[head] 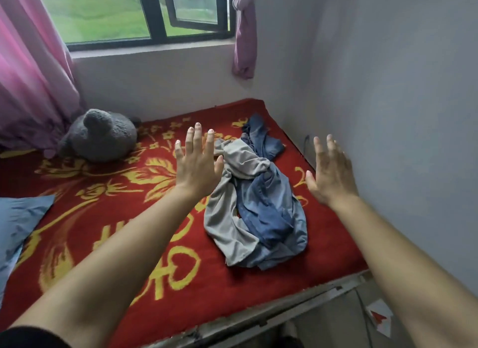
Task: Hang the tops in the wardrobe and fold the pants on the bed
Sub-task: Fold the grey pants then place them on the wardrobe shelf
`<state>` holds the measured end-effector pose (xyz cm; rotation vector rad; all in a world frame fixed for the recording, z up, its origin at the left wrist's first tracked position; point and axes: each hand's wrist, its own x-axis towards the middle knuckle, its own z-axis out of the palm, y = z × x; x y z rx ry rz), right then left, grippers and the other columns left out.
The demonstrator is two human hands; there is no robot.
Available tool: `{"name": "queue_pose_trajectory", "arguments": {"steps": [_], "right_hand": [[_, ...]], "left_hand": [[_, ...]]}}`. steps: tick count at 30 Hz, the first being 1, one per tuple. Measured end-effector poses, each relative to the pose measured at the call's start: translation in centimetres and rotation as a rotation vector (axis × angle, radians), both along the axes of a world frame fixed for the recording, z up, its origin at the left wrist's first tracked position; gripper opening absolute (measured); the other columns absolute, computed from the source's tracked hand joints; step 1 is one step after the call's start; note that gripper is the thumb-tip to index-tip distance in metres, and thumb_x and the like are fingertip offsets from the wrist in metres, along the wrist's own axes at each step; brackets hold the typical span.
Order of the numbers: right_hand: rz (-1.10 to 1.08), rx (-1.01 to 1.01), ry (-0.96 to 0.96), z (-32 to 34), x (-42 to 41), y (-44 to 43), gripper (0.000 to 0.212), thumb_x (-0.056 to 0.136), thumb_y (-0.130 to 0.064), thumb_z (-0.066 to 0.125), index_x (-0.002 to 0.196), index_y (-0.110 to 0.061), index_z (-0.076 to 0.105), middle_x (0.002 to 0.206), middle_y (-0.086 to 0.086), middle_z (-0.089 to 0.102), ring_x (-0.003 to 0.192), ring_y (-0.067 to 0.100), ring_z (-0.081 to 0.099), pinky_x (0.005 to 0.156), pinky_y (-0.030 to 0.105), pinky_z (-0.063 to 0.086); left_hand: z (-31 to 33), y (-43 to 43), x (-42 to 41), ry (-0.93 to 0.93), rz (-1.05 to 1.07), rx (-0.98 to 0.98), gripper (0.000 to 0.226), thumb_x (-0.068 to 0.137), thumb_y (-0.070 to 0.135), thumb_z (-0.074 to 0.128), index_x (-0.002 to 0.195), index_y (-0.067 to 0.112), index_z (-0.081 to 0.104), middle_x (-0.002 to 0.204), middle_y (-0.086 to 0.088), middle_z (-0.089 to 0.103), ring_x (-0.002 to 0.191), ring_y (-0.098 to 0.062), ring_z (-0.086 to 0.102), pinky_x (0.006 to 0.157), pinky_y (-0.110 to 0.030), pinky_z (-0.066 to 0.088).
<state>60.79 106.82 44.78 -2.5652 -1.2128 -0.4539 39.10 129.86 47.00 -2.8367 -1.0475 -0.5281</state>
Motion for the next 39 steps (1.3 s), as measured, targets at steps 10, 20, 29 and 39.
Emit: {"name": "queue_pose_trajectory", "arguments": {"steps": [10, 20, 29, 39], "right_hand": [[0.041, -0.217, 0.240, -10.4, 13.2, 5.4, 0.090, 0.088, -0.029, 0.061, 0.158, -0.011, 0.008, 0.161, 0.026, 0.011, 0.147, 0.041, 0.020, 0.117, 0.052, 0.025], [0.196, -0.386, 0.401, -22.6, 12.4, 13.9, 0.091, 0.091, -0.029, 0.058, 0.158, -0.013, 0.000, 0.162, 0.024, 0.008, 0.148, 0.038, 0.017, 0.117, 0.048, 0.024], [0.224, -0.487, 0.552, -38.4, 6.2, 19.7, 0.090, 0.094, -0.027, 0.058, 0.158, -0.016, -0.004, 0.162, 0.023, 0.006, 0.147, 0.038, 0.021, 0.114, 0.046, 0.029], [0.243, -0.472, 0.547, -45.6, 2.5, 26.2, 0.075, 0.098, -0.030, 0.046, 0.159, -0.016, 0.003, 0.152, 0.015, 0.034, 0.131, 0.037, 0.042, 0.102, 0.050, 0.037]], "left_hand": [[-10.6, 1.3, 9.5, 0.201, 0.131, -0.180, 0.069, 0.096, 0.050, 0.033, 0.154, 0.015, 0.020, 0.162, -0.017, 0.012, 0.148, -0.034, 0.012, 0.115, -0.058, 0.019], [-24.0, 4.7, 9.9, 0.298, 0.298, -0.429, 0.068, 0.097, 0.047, 0.039, 0.154, 0.015, 0.021, 0.161, -0.016, 0.015, 0.148, -0.033, 0.016, 0.113, -0.055, 0.024], [-40.8, 10.9, 8.3, 0.293, 0.529, -0.806, 0.080, 0.096, 0.038, 0.050, 0.156, 0.014, 0.003, 0.163, -0.014, 0.004, 0.149, -0.033, 0.007, 0.116, -0.052, 0.020], [-47.8, 14.8, 8.3, 0.104, 0.419, -0.836, 0.054, 0.087, 0.018, 0.048, 0.139, 0.028, 0.042, 0.112, -0.018, 0.065, 0.102, -0.043, 0.059, 0.076, -0.040, 0.041]]}}
